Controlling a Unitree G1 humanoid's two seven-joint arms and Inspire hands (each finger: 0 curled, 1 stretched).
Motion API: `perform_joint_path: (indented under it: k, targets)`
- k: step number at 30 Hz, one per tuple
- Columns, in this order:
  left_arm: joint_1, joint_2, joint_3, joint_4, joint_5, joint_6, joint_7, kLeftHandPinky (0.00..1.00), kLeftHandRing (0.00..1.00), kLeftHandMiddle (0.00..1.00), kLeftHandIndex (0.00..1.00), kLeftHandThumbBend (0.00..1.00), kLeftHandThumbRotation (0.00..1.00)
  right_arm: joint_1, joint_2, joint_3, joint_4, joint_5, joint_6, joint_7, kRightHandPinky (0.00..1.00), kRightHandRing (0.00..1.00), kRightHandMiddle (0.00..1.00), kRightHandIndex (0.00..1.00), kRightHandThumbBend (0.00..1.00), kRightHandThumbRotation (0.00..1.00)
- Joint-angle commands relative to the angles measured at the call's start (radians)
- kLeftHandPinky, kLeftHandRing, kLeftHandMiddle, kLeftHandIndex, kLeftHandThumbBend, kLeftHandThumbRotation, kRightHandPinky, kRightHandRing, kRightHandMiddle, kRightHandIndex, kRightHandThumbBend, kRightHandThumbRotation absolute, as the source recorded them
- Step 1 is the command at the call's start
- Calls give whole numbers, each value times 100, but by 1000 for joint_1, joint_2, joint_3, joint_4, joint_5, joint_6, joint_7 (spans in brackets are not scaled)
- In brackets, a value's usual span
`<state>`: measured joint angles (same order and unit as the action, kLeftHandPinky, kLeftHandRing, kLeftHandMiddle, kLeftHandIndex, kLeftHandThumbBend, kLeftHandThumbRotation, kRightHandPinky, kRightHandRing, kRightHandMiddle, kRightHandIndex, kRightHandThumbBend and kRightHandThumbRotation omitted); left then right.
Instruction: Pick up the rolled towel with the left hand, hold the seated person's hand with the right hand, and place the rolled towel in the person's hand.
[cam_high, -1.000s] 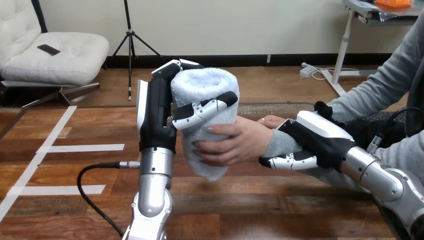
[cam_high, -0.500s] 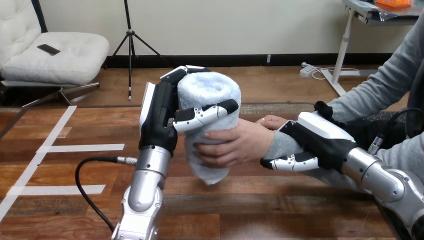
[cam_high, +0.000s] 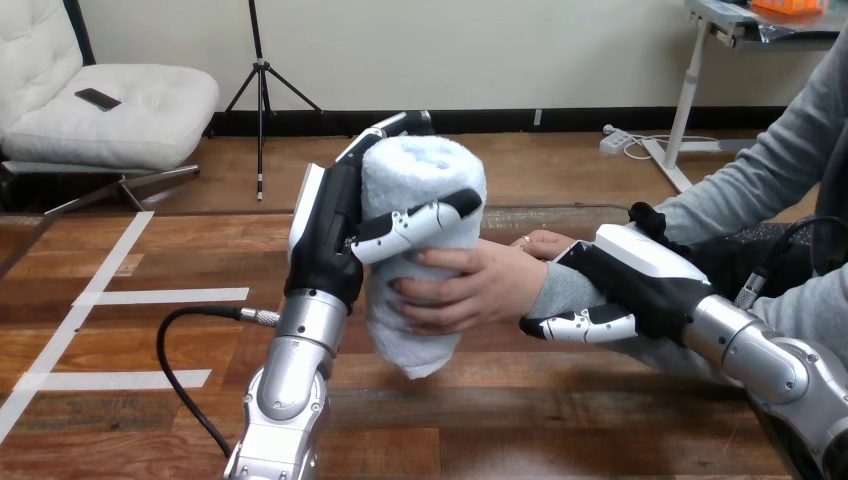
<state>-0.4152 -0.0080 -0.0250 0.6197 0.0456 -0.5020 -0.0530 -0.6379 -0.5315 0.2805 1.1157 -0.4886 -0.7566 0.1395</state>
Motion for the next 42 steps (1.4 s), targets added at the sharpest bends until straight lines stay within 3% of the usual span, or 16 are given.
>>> perform_joint_path:
  k: [1,5,14,26,42]
  targets:
    - [-37,-1,-12,-54,5,-5,-8,86,92,91,88,90,86,-91,3,-21,-61,33,7,12,27,30,35,39,72,66]
    - [-35,-2,-10,-56,4,-5,-8,85,92,91,87,87,88,-89,1,-23,-71,41,29,46,33,36,41,45,86,71]
    - [-30,-1,-10,-60,9,-9,-5,85,91,90,87,83,89,-85,-10,-17,-92,50,55,111,47,53,58,60,98,78]
    - [-20,-3,-9,-77,10,-11,0,84,90,90,86,84,90,-76,-28,-11,-114,41,74,156,64,71,73,76,100,88]
    - [-8,-1,-8,-104,12,-4,5,84,89,89,85,83,90,-65,-41,-18,-125,58,84,201,65,76,79,83,100,93]
